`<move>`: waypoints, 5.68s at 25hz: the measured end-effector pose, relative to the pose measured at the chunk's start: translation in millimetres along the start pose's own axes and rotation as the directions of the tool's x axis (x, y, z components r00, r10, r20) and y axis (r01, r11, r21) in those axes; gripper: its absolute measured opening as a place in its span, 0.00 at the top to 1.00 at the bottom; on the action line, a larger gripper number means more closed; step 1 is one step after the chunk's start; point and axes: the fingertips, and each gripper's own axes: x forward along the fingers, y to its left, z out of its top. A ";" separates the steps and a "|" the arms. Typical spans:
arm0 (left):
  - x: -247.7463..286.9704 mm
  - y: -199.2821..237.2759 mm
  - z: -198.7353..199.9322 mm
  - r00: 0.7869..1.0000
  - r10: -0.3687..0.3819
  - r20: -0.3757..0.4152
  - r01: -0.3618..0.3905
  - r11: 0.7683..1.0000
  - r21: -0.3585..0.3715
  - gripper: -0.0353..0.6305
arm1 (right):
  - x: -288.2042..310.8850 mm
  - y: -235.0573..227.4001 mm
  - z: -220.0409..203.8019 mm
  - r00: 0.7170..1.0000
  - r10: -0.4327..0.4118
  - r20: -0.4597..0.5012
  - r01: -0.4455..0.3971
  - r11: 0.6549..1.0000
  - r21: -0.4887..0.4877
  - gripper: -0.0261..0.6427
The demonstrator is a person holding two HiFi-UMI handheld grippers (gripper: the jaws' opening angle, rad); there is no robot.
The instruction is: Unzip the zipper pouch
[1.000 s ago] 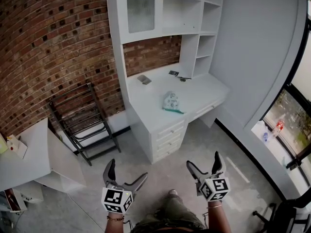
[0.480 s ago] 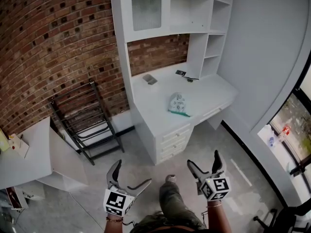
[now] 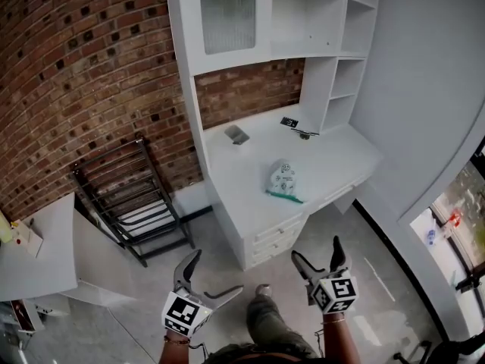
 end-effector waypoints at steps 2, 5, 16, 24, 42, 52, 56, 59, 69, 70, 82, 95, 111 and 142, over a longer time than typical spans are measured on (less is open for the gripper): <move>16.5 19.1 4.0 1.000 0.018 0.003 -0.018 1.000 -0.012 0.09 | 21.4 -8.0 4.7 1.000 0.005 -0.007 -0.005 1.000 -0.008 0.12; 41.9 46.5 5.3 0.999 0.042 -0.023 -0.042 0.999 -0.006 0.09 | 53.0 -22.0 11.5 1.000 0.007 -0.026 -0.008 1.000 -0.005 0.12; 165.4 115.5 -15.3 0.990 0.046 -0.135 -0.041 0.999 0.036 0.09 | 169.8 -107.3 17.6 0.997 -0.006 -0.071 0.005 1.000 -0.016 0.12; 239.4 175.6 -29.9 0.964 0.065 -0.258 0.004 0.966 0.259 0.10 | 237.0 -150.0 24.8 0.998 -0.008 -0.067 0.006 1.000 -0.030 0.12; 411.9 193.2 -81.9 0.838 -0.215 -0.501 0.514 0.619 0.594 0.42 | 245.0 -202.6 1.4 0.981 -0.159 -0.109 0.161 0.987 0.010 0.12; 460.4 161.1 -129.6 0.662 -0.345 -0.665 0.749 0.272 0.604 0.56 | 228.4 -216.8 -12.9 0.950 -0.268 -0.158 0.278 0.959 0.047 0.12; 470.2 147.7 -142.9 0.578 -0.381 -0.721 0.809 0.150 0.569 0.65 | 225.9 -225.1 -18.6 0.942 -0.293 -0.165 0.304 0.951 0.047 0.12; 473.9 146.5 -155.7 0.502 -0.370 -0.782 0.853 0.061 0.519 0.65 | 229.1 -233.1 -18.9 0.937 -0.309 -0.165 0.320 0.946 0.046 0.12; 468.4 134.3 -175.3 0.345 -0.402 -0.848 0.928 0.008 0.373 0.84 | 243.0 -241.7 -22.0 0.932 -0.308 -0.190 0.324 0.944 0.058 0.12; 467.8 131.1 -174.9 0.341 -0.417 -0.843 0.932 0.031 0.362 0.86 | 244.4 -241.5 -22.7 0.933 -0.304 -0.192 0.320 0.946 0.059 0.12; 471.4 121.9 -90.7 0.547 -0.713 -0.438 0.778 0.627 -0.050 0.90 | 259.2 -232.3 -17.9 0.959 -0.226 -0.169 0.241 0.968 0.069 0.12; 418.8 143.0 7.9 0.745 -0.656 0.120 0.604 0.586 -0.540 0.92 | 280.6 -145.8 -6.3 0.977 0.168 -0.131 -0.163 0.986 0.046 0.42; 305.4 138.4 78.1 0.778 -0.522 0.348 0.627 0.624 -0.465 0.93 | 284.6 -27.7 65.8 0.705 0.700 0.114 -0.694 0.649 0.311 0.57; 280.3 99.2 83.8 0.842 -0.498 0.210 0.538 0.742 -0.399 0.93 | 254.0 -1.6 74.2 0.487 0.861 0.143 -0.841 0.419 0.343 0.92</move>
